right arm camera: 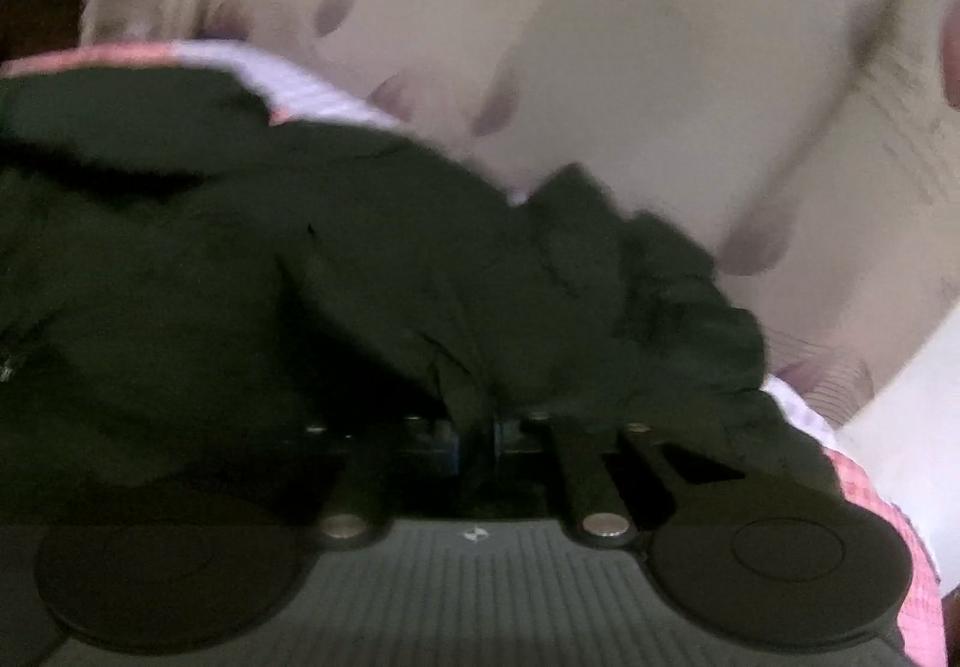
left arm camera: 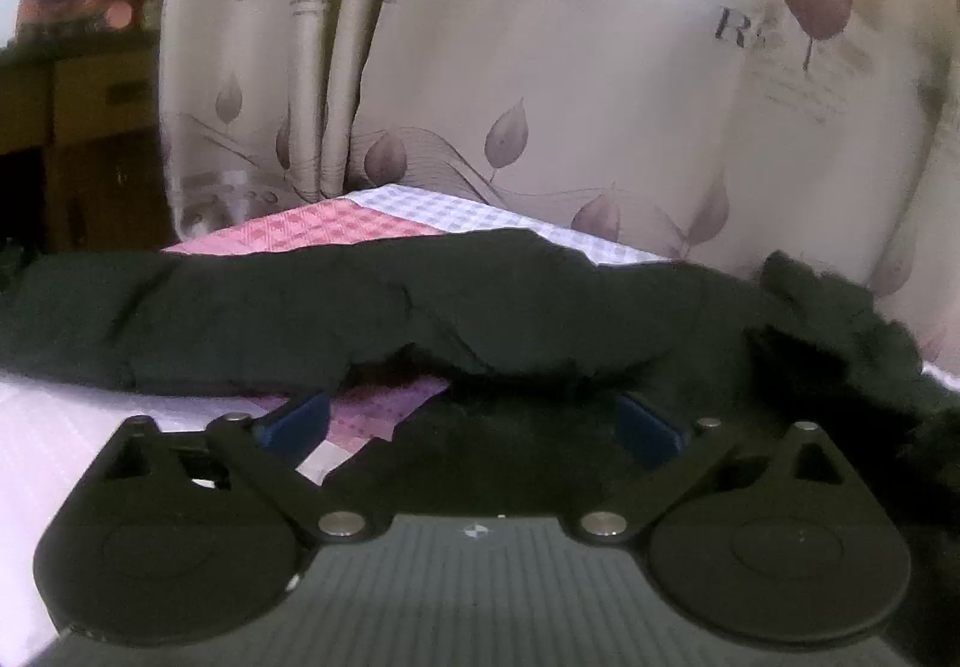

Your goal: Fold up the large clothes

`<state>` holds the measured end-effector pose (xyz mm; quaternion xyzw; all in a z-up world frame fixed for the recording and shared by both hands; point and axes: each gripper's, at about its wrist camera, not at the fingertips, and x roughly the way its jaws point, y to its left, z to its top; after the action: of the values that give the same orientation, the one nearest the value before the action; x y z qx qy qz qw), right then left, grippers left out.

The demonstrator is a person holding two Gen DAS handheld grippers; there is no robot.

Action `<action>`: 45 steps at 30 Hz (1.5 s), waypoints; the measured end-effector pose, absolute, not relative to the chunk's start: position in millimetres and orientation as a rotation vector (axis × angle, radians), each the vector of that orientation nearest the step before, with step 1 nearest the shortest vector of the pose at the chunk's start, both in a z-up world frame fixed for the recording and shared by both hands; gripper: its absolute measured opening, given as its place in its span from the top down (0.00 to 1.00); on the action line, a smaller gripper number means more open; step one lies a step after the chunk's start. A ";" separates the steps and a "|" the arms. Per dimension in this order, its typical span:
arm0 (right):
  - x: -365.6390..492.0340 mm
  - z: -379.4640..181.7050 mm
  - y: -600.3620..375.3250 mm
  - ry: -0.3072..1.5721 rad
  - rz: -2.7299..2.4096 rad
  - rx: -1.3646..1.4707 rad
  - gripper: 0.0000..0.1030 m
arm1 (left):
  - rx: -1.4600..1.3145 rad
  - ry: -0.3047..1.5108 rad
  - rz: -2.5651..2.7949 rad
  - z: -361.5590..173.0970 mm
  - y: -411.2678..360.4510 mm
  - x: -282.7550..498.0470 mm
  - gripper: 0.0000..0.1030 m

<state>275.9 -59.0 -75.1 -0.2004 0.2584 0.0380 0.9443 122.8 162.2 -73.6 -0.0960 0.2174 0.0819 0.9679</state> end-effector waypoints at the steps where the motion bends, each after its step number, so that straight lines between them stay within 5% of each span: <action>1: 268.8 -63.1 -72.5 0.491 0.055 -0.390 0.93 | -0.203 0.422 0.184 -72.3 163.9 121.3 0.02; 11: 119.9 45.0 -320.5 0.280 -0.449 -0.177 0.93 | -0.156 0.374 0.203 -68.2 157.3 114.1 0.00; 22: 62.4 -56.7 -519.7 0.635 -0.744 0.083 0.93 | -0.049 0.373 0.174 -56.4 155.9 106.2 0.00; 28: -15.7 -53.6 -488.9 0.528 -0.582 0.343 0.74 | 0.104 0.402 0.138 -30.8 192.2 70.0 0.00; 30: -38.9 -48.1 -455.4 0.546 -0.379 0.421 0.33 | 0.088 0.442 0.125 -24.7 218.4 54.7 0.00; 32: -61.9 -46.5 -417.2 0.571 -0.214 0.430 0.14 | 0.061 0.472 0.146 -22.7 241.7 41.2 0.00; 45: -107.6 -64.3 -353.2 0.651 -0.063 0.492 0.15 | 0.098 0.602 0.046 -60.2 248.9 -19.8 0.00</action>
<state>-107.6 -353.2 -64.3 0.2392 0.3165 -0.0305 0.9174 -19.8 248.9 -60.2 0.0481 0.2961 0.0224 0.9537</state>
